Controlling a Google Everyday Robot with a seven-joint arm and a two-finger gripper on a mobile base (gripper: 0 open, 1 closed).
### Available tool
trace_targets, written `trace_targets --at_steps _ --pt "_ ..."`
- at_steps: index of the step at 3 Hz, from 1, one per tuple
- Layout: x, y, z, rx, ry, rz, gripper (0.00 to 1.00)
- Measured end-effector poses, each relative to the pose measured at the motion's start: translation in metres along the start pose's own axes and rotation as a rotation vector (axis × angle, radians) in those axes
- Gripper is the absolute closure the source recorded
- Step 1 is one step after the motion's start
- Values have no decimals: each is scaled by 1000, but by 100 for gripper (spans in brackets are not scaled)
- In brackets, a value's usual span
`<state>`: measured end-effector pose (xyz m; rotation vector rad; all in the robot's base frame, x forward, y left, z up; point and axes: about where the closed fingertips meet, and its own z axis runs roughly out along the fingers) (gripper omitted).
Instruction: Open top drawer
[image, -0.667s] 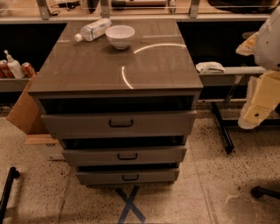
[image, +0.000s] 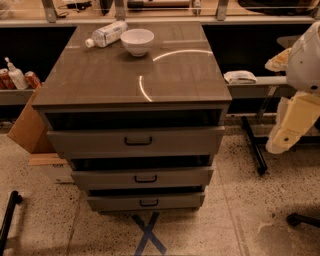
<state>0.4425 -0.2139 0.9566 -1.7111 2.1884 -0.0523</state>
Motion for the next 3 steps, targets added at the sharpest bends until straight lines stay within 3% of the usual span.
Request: trace_targets --at_steps 1,2,3 --pt "-6 9 50 -30 -98 -41 0" --pt "-20 22 118 -86 -229 -88 0" --pt "-20 22 119 -86 -228 -88 0"
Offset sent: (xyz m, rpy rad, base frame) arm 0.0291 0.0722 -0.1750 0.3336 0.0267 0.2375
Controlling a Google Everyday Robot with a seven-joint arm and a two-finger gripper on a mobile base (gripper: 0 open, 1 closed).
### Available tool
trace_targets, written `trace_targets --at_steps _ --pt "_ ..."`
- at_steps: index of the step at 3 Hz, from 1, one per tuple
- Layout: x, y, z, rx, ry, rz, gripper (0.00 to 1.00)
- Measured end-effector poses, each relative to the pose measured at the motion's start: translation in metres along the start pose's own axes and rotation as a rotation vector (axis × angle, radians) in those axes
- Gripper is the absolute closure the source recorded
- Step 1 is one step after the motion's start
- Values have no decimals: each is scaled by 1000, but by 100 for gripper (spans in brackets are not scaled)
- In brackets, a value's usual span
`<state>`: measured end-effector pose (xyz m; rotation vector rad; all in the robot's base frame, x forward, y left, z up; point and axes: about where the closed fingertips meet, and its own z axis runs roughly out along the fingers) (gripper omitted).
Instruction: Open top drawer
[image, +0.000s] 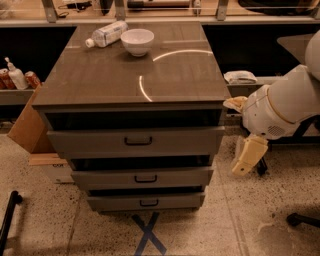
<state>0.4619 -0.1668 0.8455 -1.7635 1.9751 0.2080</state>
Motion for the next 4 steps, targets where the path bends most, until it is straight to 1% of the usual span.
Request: trace_targets --at_steps 1,2,3,4 --pt "0 6 28 -37 33 -44 0" --pt "5 9 76 -74 39 -90 0" --pt "13 -1 125 -75 -3 -93 0" --pt "14 -3 127 -72 -3 -95 0"
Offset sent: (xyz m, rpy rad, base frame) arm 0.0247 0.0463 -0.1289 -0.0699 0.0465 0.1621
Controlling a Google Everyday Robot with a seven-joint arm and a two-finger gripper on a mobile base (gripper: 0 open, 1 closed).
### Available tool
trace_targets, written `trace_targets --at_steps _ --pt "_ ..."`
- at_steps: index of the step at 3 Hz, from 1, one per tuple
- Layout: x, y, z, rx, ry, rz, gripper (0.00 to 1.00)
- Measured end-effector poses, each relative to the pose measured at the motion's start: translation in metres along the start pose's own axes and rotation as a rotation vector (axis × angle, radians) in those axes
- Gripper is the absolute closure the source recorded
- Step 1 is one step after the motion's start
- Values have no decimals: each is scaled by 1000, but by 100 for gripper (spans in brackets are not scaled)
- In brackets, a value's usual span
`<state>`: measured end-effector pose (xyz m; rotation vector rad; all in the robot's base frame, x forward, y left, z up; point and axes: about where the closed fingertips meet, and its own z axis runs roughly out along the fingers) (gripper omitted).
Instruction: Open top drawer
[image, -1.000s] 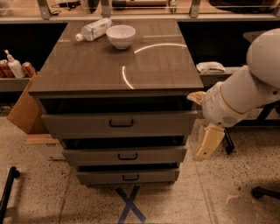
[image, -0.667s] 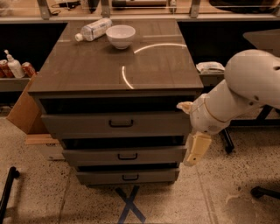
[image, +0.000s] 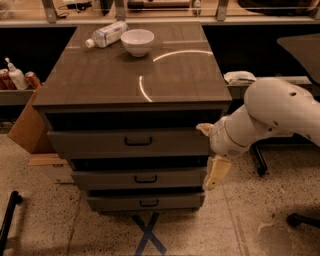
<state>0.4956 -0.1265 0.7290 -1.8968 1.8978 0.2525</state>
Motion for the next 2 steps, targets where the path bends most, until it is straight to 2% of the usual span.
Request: trace_targets --at_steps 2 --pt "20 -33 36 27 7 -34 0"
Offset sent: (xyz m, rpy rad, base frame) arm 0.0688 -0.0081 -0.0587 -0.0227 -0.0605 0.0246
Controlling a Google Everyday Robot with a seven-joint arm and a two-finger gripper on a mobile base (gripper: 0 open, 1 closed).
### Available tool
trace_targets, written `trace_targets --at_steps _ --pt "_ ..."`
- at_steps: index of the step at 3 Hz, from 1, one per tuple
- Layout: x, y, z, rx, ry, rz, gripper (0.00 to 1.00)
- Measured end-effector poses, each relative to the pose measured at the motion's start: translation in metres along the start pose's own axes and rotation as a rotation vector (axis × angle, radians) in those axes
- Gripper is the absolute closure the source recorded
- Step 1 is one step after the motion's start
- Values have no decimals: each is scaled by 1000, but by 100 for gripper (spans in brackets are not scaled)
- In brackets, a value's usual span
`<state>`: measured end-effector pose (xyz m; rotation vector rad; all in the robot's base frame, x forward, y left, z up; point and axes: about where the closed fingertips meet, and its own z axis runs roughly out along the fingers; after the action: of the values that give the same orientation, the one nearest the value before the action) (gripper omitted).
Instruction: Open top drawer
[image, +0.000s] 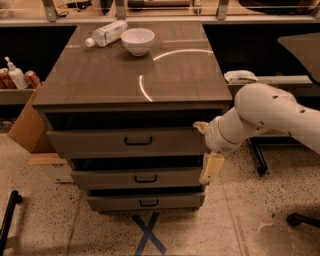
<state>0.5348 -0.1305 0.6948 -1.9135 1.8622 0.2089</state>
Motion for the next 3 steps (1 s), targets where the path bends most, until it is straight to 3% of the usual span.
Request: trace_targets --at_steps 3 --pt "9 -42 51 33 54 -47 0"
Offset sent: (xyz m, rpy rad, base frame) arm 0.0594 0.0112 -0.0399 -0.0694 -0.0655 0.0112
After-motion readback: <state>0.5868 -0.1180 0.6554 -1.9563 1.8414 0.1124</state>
